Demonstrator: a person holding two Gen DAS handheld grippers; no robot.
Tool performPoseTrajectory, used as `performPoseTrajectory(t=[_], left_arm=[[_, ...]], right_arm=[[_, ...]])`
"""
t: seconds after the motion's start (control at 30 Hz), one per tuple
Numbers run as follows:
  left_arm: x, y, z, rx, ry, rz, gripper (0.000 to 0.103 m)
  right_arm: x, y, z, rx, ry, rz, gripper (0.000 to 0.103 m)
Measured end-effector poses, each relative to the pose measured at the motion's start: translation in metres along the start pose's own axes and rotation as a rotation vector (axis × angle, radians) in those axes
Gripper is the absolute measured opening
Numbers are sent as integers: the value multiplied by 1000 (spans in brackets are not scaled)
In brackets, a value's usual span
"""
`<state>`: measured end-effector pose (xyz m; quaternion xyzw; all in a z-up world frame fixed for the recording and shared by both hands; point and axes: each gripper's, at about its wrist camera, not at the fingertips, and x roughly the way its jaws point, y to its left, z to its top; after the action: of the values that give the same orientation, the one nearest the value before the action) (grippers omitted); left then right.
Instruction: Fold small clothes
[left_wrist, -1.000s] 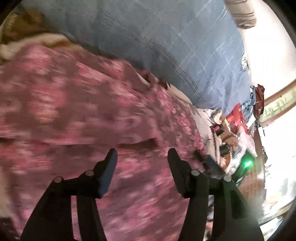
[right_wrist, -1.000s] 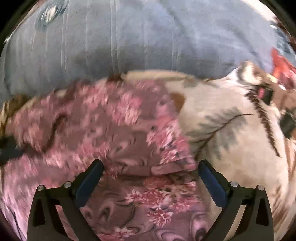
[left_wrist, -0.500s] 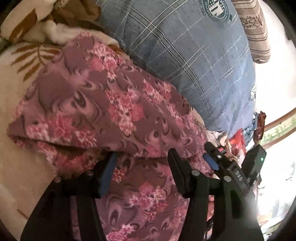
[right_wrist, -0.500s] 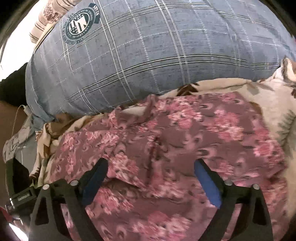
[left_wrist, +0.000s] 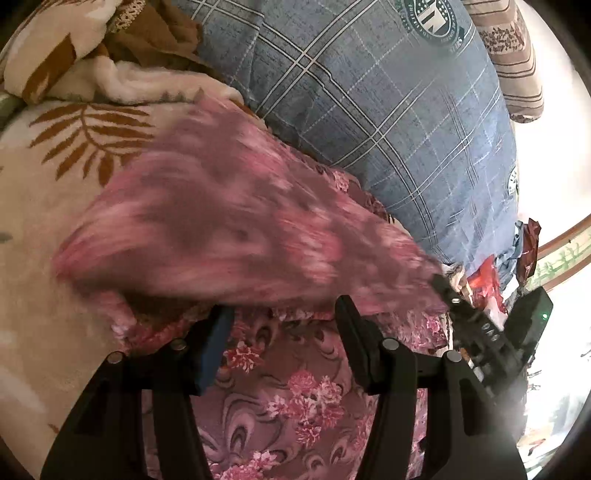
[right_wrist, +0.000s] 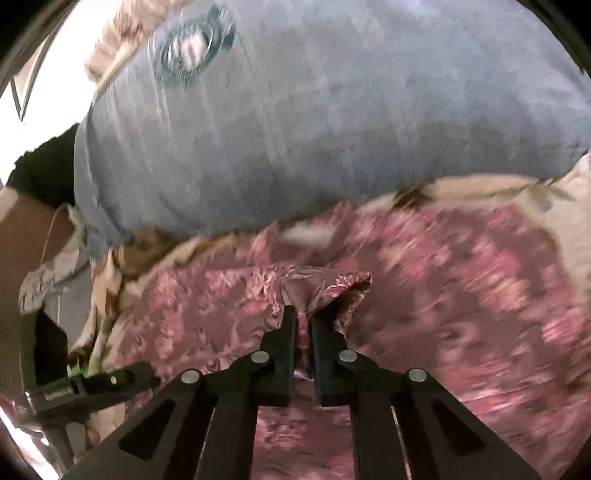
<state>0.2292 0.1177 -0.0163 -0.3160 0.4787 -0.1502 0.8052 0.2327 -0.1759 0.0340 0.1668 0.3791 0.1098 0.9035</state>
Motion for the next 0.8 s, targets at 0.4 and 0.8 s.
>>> performPoseTrajectory(t=[0.4, 0.8], left_arm=[[5, 0, -1, 24, -15, 34, 56], [11, -24, -9, 154, 58, -18, 56]], right_arm=[[-29, -118, 5, 180, 6, -156, 8], [-23, -130, 6, 200, 28, -178, 8]])
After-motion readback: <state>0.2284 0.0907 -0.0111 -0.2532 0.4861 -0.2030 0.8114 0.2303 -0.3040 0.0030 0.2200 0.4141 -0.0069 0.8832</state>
